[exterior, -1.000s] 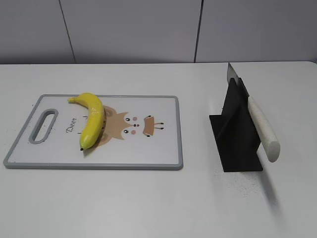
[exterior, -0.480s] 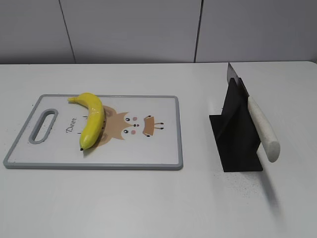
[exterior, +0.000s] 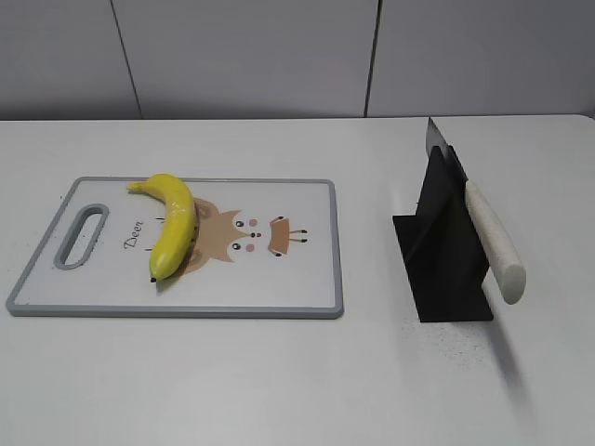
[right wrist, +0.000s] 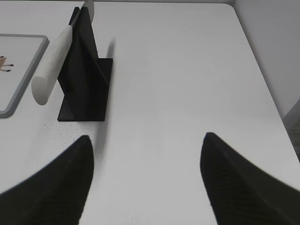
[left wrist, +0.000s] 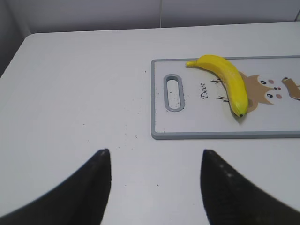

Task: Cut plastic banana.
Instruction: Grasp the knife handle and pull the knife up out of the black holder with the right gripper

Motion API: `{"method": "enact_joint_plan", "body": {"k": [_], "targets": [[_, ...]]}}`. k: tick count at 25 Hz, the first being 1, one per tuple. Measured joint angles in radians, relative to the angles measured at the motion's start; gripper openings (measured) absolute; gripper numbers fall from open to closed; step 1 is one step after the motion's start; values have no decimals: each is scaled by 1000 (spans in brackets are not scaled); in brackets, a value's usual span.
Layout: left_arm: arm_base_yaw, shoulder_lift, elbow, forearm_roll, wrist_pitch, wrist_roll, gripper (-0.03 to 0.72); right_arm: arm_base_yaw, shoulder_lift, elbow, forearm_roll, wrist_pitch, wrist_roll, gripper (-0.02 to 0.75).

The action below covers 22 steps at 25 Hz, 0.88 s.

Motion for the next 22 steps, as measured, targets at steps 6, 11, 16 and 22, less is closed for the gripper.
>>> {"method": "enact_joint_plan", "body": {"k": [6, 11, 16, 22], "targets": [[0, 0, 0, 0, 0, 0, 584, 0, 0, 0, 0, 0, 0, 556], [0, 0, 0, 0, 0, 0, 584, 0, 0, 0, 0, 0, 0, 556], [0, 0, 0, 0, 0, 0, 584, 0, 0, 0, 0, 1, 0, 553], [0, 0, 0, 0, 0, 0, 584, 0, 0, 0, 0, 1, 0, 517]]}}
